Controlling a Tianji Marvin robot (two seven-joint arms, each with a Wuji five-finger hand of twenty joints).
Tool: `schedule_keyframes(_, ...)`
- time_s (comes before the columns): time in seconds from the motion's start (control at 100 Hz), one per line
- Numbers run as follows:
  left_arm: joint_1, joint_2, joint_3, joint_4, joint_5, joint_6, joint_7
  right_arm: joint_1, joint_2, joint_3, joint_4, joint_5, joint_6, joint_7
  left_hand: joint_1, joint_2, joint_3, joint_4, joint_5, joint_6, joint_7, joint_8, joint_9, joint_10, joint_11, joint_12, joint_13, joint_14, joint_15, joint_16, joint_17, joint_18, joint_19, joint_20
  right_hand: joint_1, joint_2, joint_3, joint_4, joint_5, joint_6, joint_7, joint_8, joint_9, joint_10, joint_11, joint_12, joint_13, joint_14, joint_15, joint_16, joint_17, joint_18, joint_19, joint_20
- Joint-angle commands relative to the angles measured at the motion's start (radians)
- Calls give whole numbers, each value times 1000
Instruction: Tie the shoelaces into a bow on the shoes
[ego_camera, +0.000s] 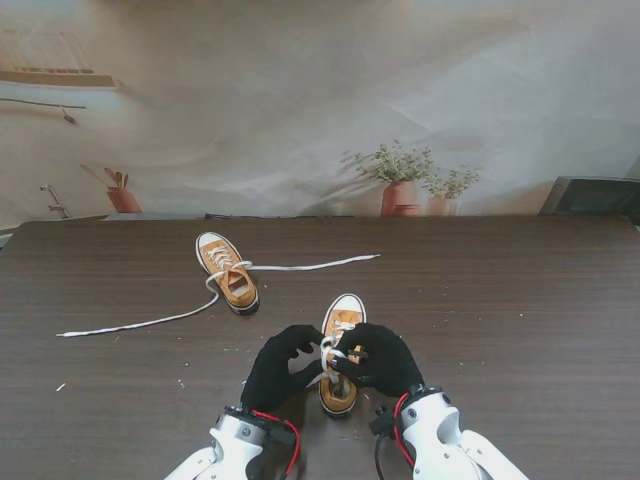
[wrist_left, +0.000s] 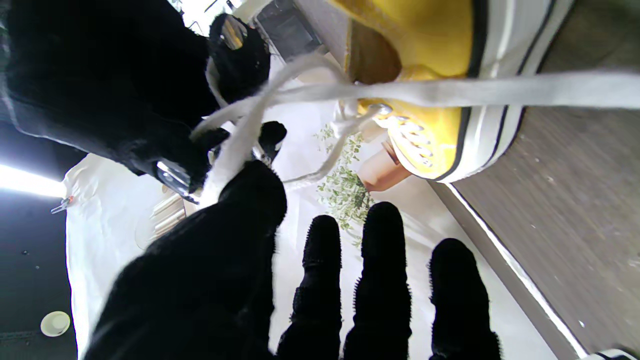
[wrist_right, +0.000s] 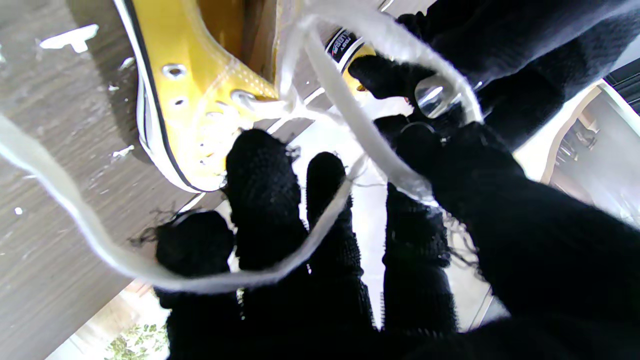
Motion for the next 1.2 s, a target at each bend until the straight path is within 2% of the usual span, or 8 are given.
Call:
schedule_keyframes(0.0, 1, -7, 5, -9, 5, -14, -5, -2, 2, -3, -5, 3, -3, 18, 2, -38, 40, -13, 28, -158, 10, -9, -2, -41, 14, -17, -14, -30, -10, 8, -11, -56, 3, 5, 37, 18, 35, 9, 23, -58, 25, 41, -6, 0, -6, -4, -6, 1, -2, 19, -1, -5, 4, 16)
schedule_keyframes(0.14, 5, -10, 4, -9, 13, -38, 9, -2, 2, -4, -6, 5, -1, 21, 28, -27, 122, -9, 54, -172, 28, 3, 25, -66, 0, 72, -3, -35, -8, 9, -10, -57, 2, 4, 38, 22, 31, 8, 22, -58, 23, 42, -8, -1, -7, -5, -6, 2, -2, 19, -1, -3, 4, 16)
schedule_keyframes(0.31, 13, -13, -2, -7, 1, -67, 9, -2, 3, -5, -8, 8, 0, 25, 90, -39, 119, -6, 83, -180, 32, 40, 44, -71, -24, 117, 17, -22, -35, 41, -8, -70, -9, -5, 39, 24, 29, 8, 21, -58, 23, 44, -7, 0, -7, -5, -6, 3, -1, 19, 0, -3, 5, 16)
schedule_keyframes(0.63, -16, -19, 13, 18, 7, -73, 22, 0, 4, -9, -8, 7, -2, 30, 22, -74, 150, -1, 101, -187, 36, 22, 48, -73, -10, 101, 14, -37, -15, 34, -3, -68, -6, -4, 39, 25, 27, 8, 20, -58, 21, 45, -5, -1, -7, -5, -5, 2, -1, 19, 2, -4, 7, 17)
schedule_keyframes(0.74, -33, -25, 27, 29, 6, -72, 34, 0, 5, -10, -8, 8, -5, 34, -20, -130, 203, -8, 98, -186, 43, 5, 45, -74, 25, 8, 16, -40, 2, 11, 5, -64, -4, -4, 41, 26, 27, 8, 20, -57, 21, 46, -6, 0, -7, -5, -5, 2, -1, 19, 2, -5, 7, 17)
schedule_keyframes(0.88, -53, -29, 44, 44, 11, -69, 41, -2, 5, -9, -9, 8, -9, 34, -42, -226, 227, -3, 97, -158, 41, 15, 48, -74, 35, -7, 22, -41, 5, 8, 17, -59, -1, -6, 42, 27, 25, 8, 20, -57, 20, 46, -6, 0, -7, -5, -5, 1, 0, 19, 2, -3, 7, 17)
schedule_keyframes(0.99, -67, -31, 57, 58, 19, -60, 51, -4, 5, -7, -11, 10, -11, 36, -73, -312, 243, -22, 78, -120, 9, 15, 44, -72, 39, -10, 28, -40, 4, 4, 29, -52, 2, -10, 42, 29, 24, 7, 18, -56, 20, 47, -5, -2, -7, -4, -5, 1, 0, 19, 2, -3, 7, 17)
schedule_keyframes(1.19, -90, -45, 83, 83, 31, -40, 95, -8, 5, -5, -15, 13, -19, 37, -97, -293, 249, -27, 97, -76, 5, 11, 86, -59, 63, -2, 66, -30, 26, 8, 65, -35, 23, -9, 44, 29, 23, 7, 18, -55, 20, 47, -5, -1, -8, -5, -4, 1, 0, 19, 2, -3, 7, 17)
